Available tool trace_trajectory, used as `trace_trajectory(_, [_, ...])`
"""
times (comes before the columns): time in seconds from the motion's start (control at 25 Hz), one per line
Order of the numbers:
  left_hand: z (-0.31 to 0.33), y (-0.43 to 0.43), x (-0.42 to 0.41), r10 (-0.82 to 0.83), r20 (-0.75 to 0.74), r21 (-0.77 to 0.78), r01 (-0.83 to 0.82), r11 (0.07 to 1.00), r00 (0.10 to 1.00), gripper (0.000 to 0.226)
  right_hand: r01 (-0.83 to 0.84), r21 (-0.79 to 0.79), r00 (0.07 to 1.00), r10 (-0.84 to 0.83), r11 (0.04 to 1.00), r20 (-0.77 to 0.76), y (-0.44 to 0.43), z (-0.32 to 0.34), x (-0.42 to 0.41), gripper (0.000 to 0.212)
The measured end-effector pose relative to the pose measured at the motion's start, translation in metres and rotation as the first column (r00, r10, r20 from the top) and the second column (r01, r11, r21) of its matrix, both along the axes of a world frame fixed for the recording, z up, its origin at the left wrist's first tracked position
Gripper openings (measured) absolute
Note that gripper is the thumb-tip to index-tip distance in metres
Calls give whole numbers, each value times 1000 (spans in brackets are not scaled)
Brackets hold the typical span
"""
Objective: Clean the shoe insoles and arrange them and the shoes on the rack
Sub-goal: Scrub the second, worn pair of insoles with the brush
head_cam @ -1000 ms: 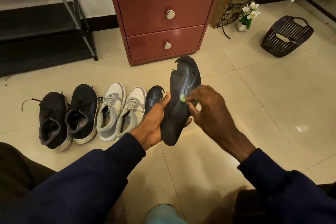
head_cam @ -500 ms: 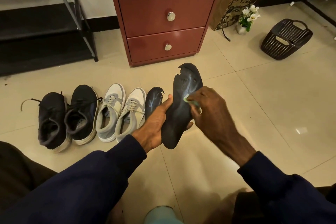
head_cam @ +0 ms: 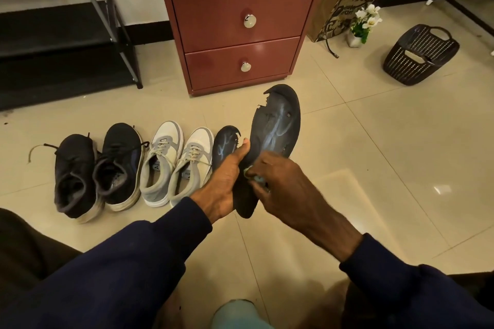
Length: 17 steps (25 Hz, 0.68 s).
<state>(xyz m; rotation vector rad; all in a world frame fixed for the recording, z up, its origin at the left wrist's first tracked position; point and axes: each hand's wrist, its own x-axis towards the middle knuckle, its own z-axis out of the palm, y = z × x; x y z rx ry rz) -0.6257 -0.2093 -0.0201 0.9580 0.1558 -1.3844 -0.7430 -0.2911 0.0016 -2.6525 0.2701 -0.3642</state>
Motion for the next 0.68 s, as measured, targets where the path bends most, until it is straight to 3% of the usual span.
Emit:
trace_trajectory(0.08, [2,-1,-1,-5,-7,-25,4,1000,1000,48,43,-36,999,-43,998,27,-17,1,1,19])
trace_trajectory(0.2, [6,-3,-3,13,-9,-10,-13,1000,1000,43,296,-115,952,-282,948,120,-43,3,-2,23])
trace_trajectory(0.28, [7,-2,-4,1,0,-1,-1,1000,1000,48,237,-44,968,-232,971,95,-30,1,0,21])
trace_trajectory(0.4, [4,1,-3,-19,6,-3,19,1000,1000,53,-9,24,1000,9,1000,-9,-7,1,-1,18])
trace_trajectory(0.44, [4,2,-3,-24,4,-22,24,999,1000,52,3,4,1000,-3,1000,5,-16,2,0,19])
trace_trajectory(0.6, [8,2,-4,-95,54,-16,96,995,994,46,361,-78,929,-352,929,110,-55,6,-3,27])
trace_trajectory(0.68, [7,1,-4,-90,54,-1,90,996,994,47,284,-11,955,-282,959,87,-42,5,-1,24])
